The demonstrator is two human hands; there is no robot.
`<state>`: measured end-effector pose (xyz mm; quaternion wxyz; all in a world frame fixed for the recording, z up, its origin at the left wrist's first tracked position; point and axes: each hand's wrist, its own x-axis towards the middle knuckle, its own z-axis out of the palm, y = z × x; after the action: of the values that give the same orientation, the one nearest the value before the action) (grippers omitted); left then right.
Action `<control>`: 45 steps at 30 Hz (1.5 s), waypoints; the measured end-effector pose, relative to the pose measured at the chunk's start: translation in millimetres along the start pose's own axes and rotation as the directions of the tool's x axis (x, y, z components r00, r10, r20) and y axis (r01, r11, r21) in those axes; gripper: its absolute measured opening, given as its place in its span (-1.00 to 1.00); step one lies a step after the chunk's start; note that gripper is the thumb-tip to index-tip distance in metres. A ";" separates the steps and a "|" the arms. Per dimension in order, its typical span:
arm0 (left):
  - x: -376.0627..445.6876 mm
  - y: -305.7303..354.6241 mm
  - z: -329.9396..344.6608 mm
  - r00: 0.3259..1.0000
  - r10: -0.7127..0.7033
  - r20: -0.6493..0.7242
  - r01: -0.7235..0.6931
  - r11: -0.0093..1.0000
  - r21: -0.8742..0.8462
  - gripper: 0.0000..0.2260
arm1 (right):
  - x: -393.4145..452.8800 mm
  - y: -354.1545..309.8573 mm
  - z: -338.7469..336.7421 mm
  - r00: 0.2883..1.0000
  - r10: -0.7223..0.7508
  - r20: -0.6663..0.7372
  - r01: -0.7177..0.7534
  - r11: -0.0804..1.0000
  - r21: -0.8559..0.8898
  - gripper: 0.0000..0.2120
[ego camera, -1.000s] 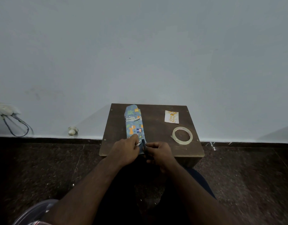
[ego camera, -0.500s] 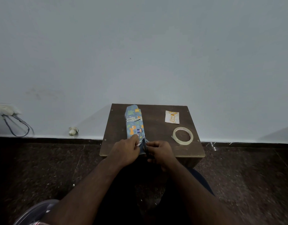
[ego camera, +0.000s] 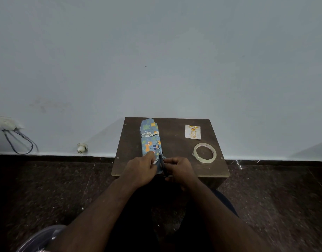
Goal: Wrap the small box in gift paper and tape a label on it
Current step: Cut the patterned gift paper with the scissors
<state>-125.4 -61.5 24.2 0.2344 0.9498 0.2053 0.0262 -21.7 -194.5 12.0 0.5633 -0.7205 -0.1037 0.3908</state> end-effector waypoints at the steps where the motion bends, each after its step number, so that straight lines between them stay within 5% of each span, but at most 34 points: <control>1: 0.1 0.2 -0.8 1.000 -0.008 0.001 0.008 1.000 -0.009 -0.88 | 0.5 0.8 0.2 1.000 0.000 0.001 0.000 1.000 0.002 -0.92; 10: 32.9 -9.4 -13.1 0.991 -0.128 -0.041 0.130 0.991 0.039 -0.63 | 8.5 5.0 4.0 1.000 0.008 -0.013 -0.008 0.999 0.042 -0.93; 15: 59.7 -15.2 -16.5 0.988 -0.142 0.058 0.139 0.989 0.044 -0.56 | 12.1 0.6 4.8 1.000 0.016 -0.016 -0.016 1.000 0.010 -0.93; 22: 79.1 -22.8 -11.5 0.979 -0.159 0.131 0.168 0.984 -0.055 -0.61 | 15.0 -4.6 3.0 0.999 -0.012 -0.034 0.011 0.999 -0.036 -0.91; 45: 80.3 -34.0 -3.4 0.985 -0.163 0.061 0.168 0.983 -0.074 -0.49 | 28.0 -18.8 0.6 0.999 -0.018 -0.028 0.010 0.966 -0.258 -0.92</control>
<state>-65.3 -0.4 8.0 0.2784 0.9199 0.2759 -0.0113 2.2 -171.1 16.2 0.4691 -0.7927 -0.1504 0.3591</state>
